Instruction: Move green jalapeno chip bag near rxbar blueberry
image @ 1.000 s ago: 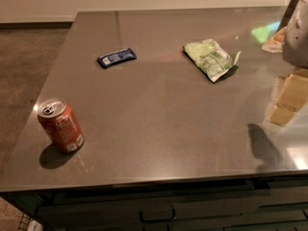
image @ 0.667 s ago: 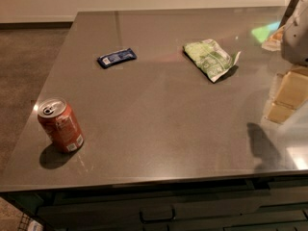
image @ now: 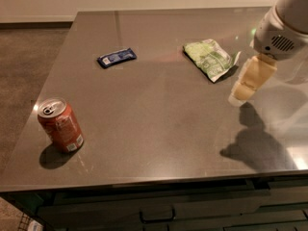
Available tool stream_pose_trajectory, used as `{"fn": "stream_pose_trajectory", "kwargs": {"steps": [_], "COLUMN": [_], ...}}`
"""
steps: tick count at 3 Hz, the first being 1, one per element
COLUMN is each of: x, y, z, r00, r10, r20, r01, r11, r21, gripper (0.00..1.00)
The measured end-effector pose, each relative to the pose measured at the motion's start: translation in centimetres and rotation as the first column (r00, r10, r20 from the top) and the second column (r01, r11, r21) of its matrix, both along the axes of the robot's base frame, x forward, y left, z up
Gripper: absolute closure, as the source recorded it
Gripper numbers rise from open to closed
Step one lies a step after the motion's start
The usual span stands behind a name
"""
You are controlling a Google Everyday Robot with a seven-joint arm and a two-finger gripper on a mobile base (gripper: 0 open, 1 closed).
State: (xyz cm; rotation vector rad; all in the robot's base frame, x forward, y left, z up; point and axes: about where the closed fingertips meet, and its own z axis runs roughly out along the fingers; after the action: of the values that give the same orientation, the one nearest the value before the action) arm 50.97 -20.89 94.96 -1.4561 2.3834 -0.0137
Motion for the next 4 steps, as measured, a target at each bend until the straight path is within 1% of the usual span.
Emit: {"fn": "stream_pose_trajectory", "kwargs": {"steps": [1,2,3,4], "x": [4.4,8.5,12.2,15.2], "y": [-0.5,-1.4,-2.4,-3.6], "z": [-1.0,-1.7,-2.9,-4.6], "r00": [0.9936,0.9784,0.9578,0.9384], "r10": [-0.113,-0.207,-0.287,-0.345], "r20": [-0.002,0.001,0.003,-0.011], "r01": [0.113,0.206,0.286,0.344], "r11": [0.993,0.975,0.953,0.932], "r21": [0.043,0.077,0.102,0.116], "gripper": [0.00,0.00,0.00,0.00]}}
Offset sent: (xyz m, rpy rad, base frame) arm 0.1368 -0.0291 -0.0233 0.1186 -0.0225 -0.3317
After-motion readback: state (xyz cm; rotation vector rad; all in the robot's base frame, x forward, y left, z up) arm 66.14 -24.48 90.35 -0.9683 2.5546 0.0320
